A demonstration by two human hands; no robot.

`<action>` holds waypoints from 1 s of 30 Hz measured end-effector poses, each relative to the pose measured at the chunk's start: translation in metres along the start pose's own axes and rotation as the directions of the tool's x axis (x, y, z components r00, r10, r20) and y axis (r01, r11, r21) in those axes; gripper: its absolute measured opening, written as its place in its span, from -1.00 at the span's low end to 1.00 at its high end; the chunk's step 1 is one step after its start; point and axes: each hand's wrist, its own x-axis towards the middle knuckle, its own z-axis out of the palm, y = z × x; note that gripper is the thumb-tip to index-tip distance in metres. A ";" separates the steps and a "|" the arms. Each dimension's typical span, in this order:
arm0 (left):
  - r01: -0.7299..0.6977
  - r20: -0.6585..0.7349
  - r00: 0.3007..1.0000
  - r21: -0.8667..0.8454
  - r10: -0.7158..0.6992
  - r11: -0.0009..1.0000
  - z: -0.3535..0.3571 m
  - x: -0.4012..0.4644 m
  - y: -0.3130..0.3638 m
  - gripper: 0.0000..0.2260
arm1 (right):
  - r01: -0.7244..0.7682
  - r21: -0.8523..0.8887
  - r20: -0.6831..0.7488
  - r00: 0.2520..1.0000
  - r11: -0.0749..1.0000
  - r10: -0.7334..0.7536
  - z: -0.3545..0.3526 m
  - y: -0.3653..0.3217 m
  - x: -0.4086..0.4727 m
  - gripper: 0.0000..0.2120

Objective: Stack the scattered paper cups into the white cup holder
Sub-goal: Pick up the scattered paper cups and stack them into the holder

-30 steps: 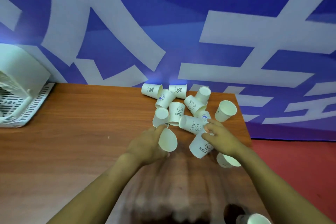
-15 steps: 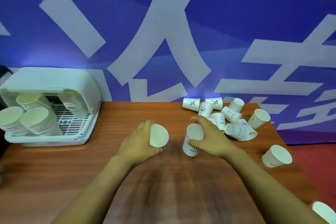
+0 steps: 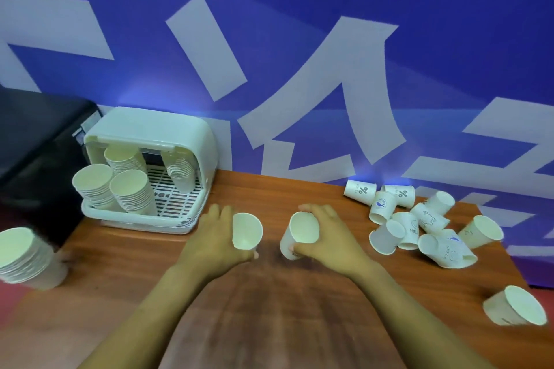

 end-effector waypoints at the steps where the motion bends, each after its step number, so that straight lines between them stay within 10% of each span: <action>1: 0.003 -0.026 1.000 -0.004 -0.003 1.000 -0.003 0.000 -0.006 -0.34 | 0.006 -0.009 -0.005 1.000 1.000 -0.006 0.004 -0.003 0.003 -0.29; 30: 0.030 -0.139 0.990 0.077 -0.019 0.997 -0.212 0.060 -0.260 -0.28 | 0.071 0.016 -0.111 0.992 0.997 -0.069 0.196 -0.281 0.128 -0.25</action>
